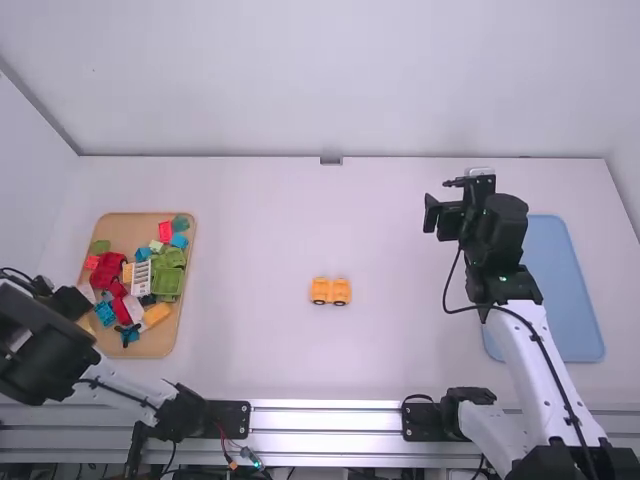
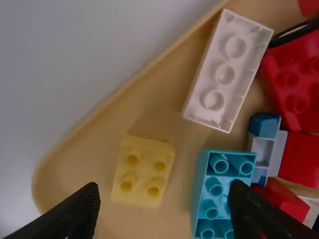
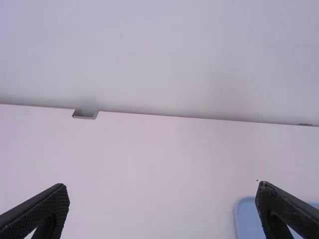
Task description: Assemble lego blocks to make yellow taxi
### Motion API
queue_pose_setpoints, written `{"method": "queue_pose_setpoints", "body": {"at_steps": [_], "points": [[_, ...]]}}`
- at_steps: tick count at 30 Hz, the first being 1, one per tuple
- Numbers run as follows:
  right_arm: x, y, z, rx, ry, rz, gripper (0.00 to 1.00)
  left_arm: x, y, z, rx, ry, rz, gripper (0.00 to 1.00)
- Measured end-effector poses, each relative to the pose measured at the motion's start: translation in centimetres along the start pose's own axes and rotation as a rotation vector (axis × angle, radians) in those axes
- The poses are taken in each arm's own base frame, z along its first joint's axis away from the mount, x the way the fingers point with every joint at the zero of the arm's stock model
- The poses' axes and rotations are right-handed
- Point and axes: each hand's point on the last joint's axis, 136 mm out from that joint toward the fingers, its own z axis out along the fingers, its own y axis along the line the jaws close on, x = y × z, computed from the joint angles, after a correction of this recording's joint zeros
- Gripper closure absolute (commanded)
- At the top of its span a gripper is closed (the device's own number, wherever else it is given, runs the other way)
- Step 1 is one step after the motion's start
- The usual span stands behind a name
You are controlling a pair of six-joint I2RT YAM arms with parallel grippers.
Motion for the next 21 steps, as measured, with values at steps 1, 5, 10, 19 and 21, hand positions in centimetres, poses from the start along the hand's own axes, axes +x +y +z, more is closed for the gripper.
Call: {"method": "queue_pose_setpoints", "body": {"at_steps": [1, 5, 10, 19, 21], "points": [[0.0, 0.0, 0.0, 0.000, 0.000, -0.001, 0.02, 0.2, 0.1, 0.3, 0.001, 0.008, -0.003, 0.33], [0.0, 0.0, 0.0, 0.000, 0.000, -0.002, 0.02, 0.4, 0.3, 0.4, -0.007, 0.019, -0.008, 0.31], [0.0, 0.0, 0.0, 0.000, 0.000, 0.002, 0.01, 0.7, 1.1, 0.4, -0.054, 0.031, -0.042, 0.30], [0.0, 0.0, 0.0, 0.000, 0.001, -0.001, 0.02, 1.4, 1.2, 1.5, -0.061, 0.021, -0.066, 0.39], [0.0, 0.0, 0.0, 0.000, 0.001, 0.001, 0.02, 1.6, 1.3, 1.9, -0.062, 0.010, -0.079, 0.40]]}}
